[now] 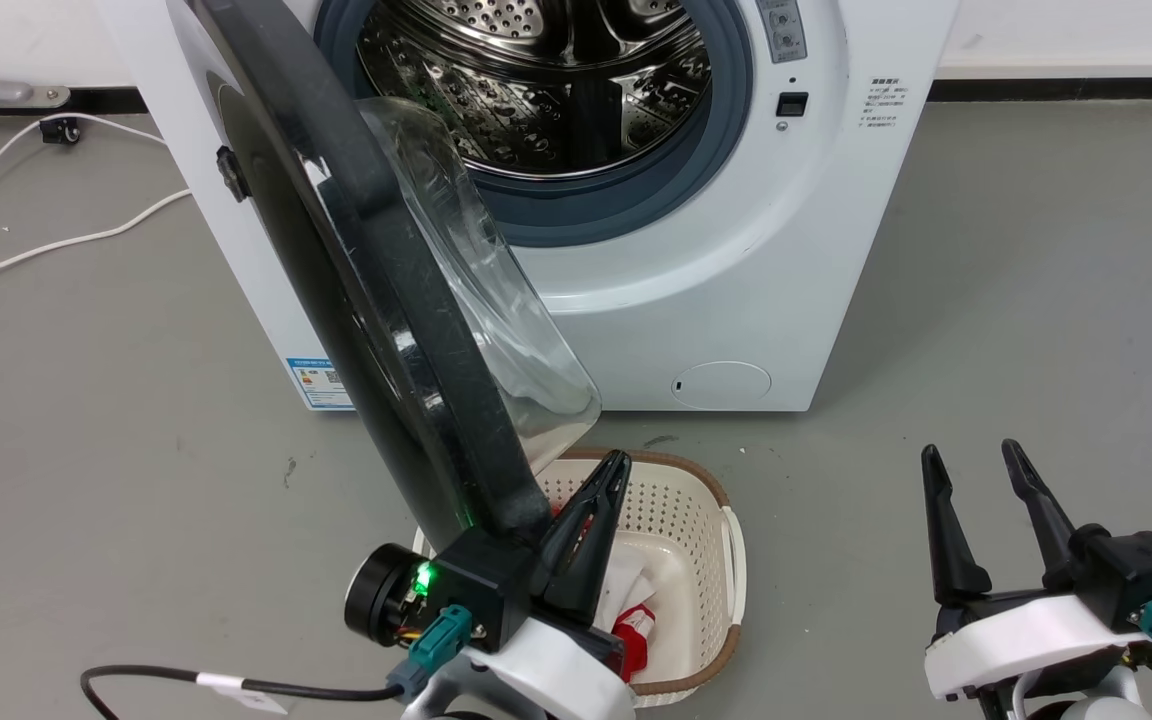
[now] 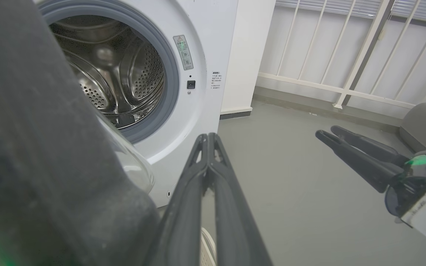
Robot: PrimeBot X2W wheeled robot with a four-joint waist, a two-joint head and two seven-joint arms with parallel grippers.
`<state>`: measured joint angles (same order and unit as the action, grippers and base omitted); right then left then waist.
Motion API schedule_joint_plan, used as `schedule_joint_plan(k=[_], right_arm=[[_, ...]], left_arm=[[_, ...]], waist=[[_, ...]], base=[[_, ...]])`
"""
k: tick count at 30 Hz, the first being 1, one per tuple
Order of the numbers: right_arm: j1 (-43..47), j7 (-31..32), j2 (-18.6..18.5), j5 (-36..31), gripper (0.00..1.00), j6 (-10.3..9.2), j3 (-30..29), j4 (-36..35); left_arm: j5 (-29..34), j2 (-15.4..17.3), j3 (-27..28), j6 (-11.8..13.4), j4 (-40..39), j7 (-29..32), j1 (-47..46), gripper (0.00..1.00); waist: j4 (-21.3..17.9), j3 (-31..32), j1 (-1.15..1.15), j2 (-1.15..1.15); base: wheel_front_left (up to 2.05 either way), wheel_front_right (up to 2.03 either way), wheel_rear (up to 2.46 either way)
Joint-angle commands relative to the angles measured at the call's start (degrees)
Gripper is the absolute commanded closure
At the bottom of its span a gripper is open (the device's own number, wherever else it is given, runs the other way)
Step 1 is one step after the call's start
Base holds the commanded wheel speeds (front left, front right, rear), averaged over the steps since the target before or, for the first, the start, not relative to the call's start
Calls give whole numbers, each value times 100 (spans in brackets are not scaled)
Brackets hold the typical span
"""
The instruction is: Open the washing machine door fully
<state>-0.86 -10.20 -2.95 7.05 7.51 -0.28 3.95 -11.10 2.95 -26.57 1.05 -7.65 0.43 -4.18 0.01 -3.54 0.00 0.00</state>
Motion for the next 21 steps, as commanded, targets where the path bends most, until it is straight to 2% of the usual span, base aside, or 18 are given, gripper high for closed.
schedule_joint_plan(k=[1,11,21], right_arm=[[-10,3,14,22,0,-3,11,21],[35,-22,14,56,0,-4,-40,59],[106,-34,12,60,0,-4,-112,61]], left_arm=[[31,61,87,94,-11,39,53,100],[15,221,276,509,-617,231,746,100],[30,397,461,842,-1241,374,1338,100]], waist=[[-4,1,0,0],[161,19,0,0],[733,-12,0,0]], base=[[0,0,0],[0,0,0],[0,0,0]])
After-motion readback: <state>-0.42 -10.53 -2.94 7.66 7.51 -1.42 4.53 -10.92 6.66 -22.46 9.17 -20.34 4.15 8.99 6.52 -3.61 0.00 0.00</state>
